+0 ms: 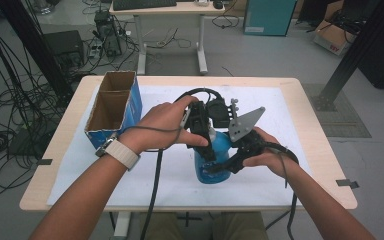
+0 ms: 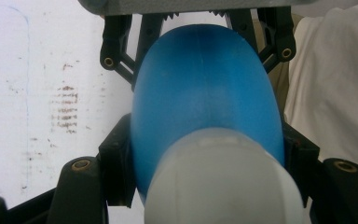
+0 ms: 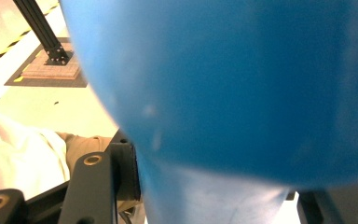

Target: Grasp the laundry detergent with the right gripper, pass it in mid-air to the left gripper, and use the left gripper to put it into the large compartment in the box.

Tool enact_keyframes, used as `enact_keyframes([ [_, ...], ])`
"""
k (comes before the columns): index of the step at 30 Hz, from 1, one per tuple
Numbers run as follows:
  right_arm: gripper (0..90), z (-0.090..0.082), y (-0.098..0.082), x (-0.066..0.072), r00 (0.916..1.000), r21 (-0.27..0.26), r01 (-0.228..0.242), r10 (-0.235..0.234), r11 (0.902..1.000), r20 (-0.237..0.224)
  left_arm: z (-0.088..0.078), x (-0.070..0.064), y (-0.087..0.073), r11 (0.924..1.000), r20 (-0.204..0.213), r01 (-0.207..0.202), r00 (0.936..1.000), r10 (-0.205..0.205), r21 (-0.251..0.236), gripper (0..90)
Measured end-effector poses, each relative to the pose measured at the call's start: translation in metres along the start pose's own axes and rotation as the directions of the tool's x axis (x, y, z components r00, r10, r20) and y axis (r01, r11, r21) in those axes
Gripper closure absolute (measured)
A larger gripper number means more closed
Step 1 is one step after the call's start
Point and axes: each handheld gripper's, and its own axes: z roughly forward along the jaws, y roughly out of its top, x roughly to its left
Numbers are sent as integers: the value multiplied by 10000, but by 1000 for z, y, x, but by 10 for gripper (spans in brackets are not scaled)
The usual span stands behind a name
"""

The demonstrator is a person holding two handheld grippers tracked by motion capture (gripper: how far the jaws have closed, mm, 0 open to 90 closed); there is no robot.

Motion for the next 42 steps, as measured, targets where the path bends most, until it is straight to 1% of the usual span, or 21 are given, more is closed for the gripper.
enact_keyframes([
  [10,434,0,0,0,10000,9,-9,9,10000,-16,0,0,0,10000,25,-8,10000,7,26,371],
  [12,433,1,0,0,10000,13,-15,15,10000,-21,0,1,0,10000,103,6,9999,-6,26,371],
  [14,433,1,0,0,10000,30,-47,47,10000,-23,1,1,0,10000,48,9,10000,-9,25,372],
  [16,433,1,-1,0,10000,27,-58,58,10000,-25,1,1,0,10000,108,15,9999,-15,29,372],
  [19,433,1,-1,0,10000,1,-58,58,10000,-19,1,1,0,10000,59,14,10000,-14,2,372],
  [20,433,1,-1,0,10000,2,-64,64,10000,-18,1,1,0,10000,124,18,9999,-18,26,372],
  [22,433,0,-1,0,10000,-1,-66,66,10000,-19,1,1,0,10000,47,24,10000,-24,8,372],
  [24,433,0,-1,0,10000,8,-29,29,10000,-12,1,1,0,10000,126,24,9999,-24,12,372],
  [27,433,1,-1,1,10000,-8,-67,67,10000,-28,0,1,0,10000,119,3,9999,-4,49,372],
  [29,433,1,-1,1,10000,-8,-75,75,10000,-31,0,1,0,10000,77,20,10000,-20,72,372],
  [30,433,1,-1,0,10000,-10,-68,68,10000,-28,1,1,-1,10000,-65,-33,10000,33,19,372],
  [31,433,1,-1,0,10000,-10,-68,68,10000,-27,1,1,-1,10000,47,25,10000,-25,24,372],
  [42,433,2,0,0,10000,10,-59,59,10000,-53,0,0,-2,10000,43,12,10000,-13,66,372],
])
